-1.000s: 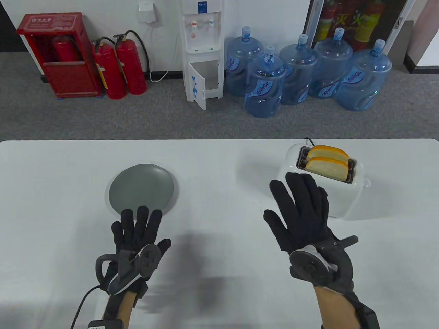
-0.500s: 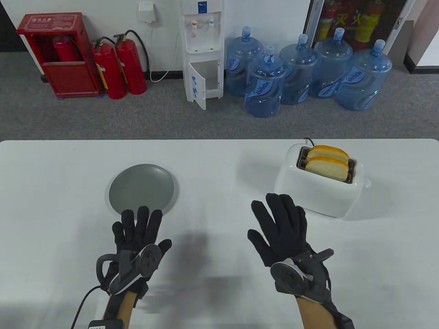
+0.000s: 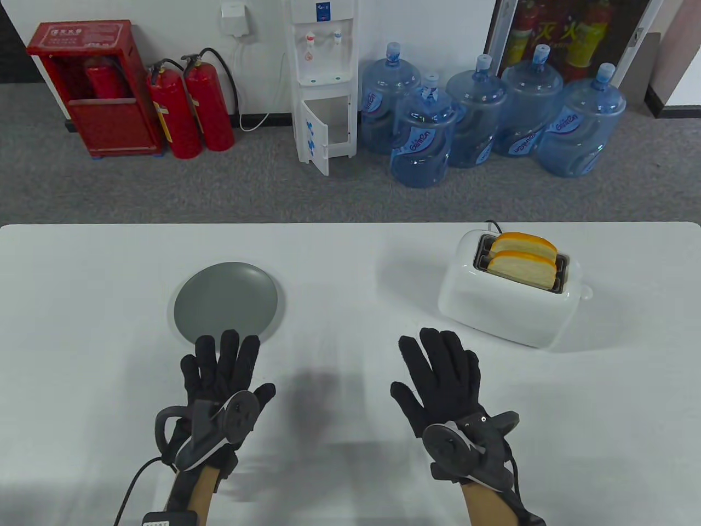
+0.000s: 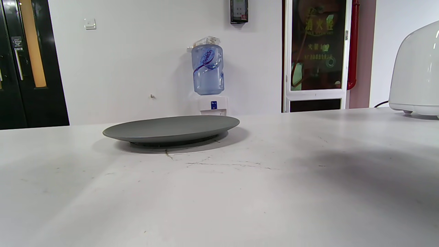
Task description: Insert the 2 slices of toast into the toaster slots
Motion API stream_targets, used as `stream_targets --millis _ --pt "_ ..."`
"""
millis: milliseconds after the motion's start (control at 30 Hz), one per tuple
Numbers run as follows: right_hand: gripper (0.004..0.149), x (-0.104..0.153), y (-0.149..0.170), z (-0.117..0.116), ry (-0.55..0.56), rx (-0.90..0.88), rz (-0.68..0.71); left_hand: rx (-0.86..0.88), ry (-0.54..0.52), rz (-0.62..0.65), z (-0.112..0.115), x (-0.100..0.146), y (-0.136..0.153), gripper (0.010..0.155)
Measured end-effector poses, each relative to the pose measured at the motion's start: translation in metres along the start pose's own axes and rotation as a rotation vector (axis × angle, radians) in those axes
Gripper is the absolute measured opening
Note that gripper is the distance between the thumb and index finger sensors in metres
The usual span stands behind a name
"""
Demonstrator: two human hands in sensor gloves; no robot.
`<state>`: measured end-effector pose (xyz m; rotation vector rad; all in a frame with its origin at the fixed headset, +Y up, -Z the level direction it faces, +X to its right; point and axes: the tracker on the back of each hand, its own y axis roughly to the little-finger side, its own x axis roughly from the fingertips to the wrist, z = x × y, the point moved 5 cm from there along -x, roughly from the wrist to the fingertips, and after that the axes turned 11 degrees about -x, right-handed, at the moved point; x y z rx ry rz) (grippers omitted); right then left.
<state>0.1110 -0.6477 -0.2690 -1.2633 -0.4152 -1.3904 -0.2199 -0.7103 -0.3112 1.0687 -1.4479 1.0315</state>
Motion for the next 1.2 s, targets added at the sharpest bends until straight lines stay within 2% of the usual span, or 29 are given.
stream_targets --millis 233,500,1200 --pt "0.071 0.002 0.005 -0.016 -0.049 -0.01 -0.016 -0.006 0.002 -0.004 0.0 0.0 0.0 0.078" --pt "0.075 0.006 0.02 -0.044 -0.173 0.003 -0.072 0.004 -0.002 -0.02 -0.001 0.0 0.005 0.078" --pt "0.078 0.008 0.024 -0.04 -0.151 -0.001 -0.073 0.003 0.011 -0.034 0.0 -0.001 0.009 0.078"
